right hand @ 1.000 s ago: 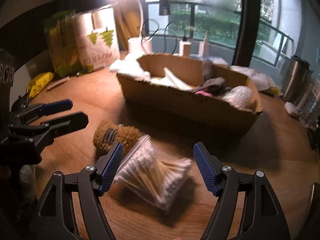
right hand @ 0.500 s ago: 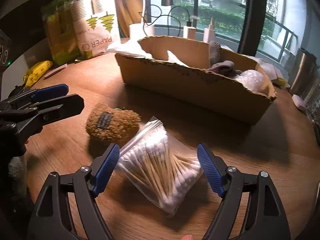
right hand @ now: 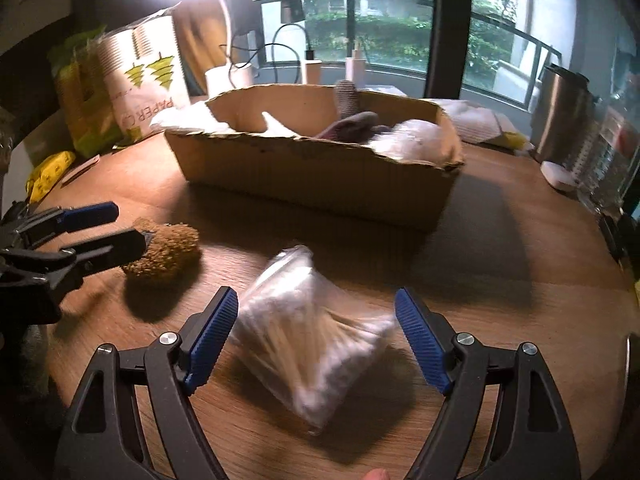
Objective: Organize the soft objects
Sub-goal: 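Close the left gripper on the brown fuzzy pouch while the right grasps the cotton swab bag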
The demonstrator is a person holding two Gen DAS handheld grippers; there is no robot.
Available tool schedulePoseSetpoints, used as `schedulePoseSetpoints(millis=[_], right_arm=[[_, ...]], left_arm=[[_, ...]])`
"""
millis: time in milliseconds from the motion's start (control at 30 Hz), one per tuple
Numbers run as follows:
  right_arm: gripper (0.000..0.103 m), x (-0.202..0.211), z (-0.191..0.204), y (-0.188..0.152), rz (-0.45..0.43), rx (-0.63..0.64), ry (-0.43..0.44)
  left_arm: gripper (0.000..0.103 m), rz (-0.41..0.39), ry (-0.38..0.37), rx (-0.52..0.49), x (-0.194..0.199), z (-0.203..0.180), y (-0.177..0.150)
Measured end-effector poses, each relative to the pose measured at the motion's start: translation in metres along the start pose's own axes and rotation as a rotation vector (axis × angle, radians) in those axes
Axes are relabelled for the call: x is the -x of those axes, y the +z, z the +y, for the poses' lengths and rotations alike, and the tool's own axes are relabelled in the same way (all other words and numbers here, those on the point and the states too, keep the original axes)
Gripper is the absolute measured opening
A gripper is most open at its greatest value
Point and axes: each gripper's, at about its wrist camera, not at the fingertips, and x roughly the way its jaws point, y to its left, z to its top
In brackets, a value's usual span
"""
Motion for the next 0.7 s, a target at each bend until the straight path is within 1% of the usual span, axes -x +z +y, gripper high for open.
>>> schedulePoseSetpoints(millis=[67,167,367,700], right_arm=[[0.084,0.003,-0.007,-0.001,-0.007,-0.011,0.003],[0.084,0.009,-0.015,-0.003,-0.022,-0.03,0.039],[0.084,-0.003,-0.014,-0.009,0.031,-0.01,0.065],[0.084,-0.016,-0.011,-0.009,0.076,-0.054,0.138]], left_arm=[[0.084,0.012,0.01,-0.001,-0.004,-0.001,0.0],[0.084,0.028,0.025,-0.003,-0.008,-0.002,0.001],[0.084,0.063,0.047,0.01,-0.02,-0.001,0.001],[0.084,0.111,0.068,-0.005,-0.034,-0.004,-0.001]])
